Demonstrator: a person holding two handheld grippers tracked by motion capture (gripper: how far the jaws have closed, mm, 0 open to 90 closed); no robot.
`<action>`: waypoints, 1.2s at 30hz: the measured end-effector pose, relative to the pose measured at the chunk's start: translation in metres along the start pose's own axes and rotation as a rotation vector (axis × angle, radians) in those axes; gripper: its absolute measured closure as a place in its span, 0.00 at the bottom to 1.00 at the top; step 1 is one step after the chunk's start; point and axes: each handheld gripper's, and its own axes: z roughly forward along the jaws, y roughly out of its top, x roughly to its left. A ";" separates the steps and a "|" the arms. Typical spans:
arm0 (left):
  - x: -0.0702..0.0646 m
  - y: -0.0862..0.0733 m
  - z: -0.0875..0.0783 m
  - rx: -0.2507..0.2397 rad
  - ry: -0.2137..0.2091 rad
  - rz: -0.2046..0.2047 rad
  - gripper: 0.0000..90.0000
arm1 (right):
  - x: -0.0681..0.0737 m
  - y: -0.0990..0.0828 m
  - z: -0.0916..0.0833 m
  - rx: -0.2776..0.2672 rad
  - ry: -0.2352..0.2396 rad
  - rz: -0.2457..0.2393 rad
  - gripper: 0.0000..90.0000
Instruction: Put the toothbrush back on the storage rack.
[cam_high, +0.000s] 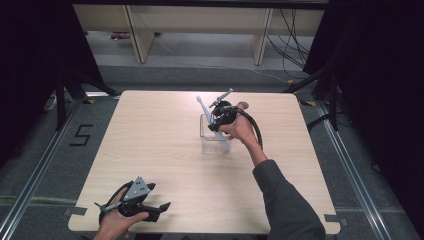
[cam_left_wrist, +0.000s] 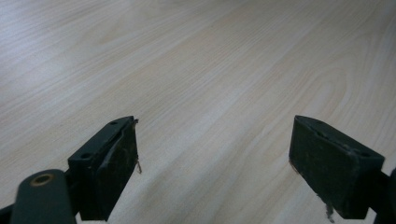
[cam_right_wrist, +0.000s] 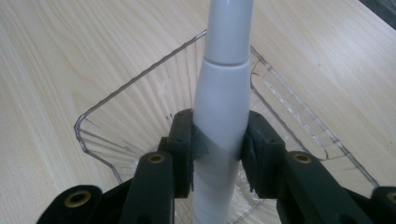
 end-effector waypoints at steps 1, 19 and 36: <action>0.000 0.000 0.000 0.001 0.000 0.001 0.17 | -0.001 0.000 0.002 -0.011 0.003 -0.025 0.75; 0.000 0.000 0.000 0.000 -0.003 0.003 0.17 | -0.001 0.006 0.012 0.007 -0.006 -0.029 0.74; -0.001 0.000 0.000 -0.004 -0.005 -0.006 0.17 | 0.004 0.005 -0.001 0.017 -0.046 0.055 0.63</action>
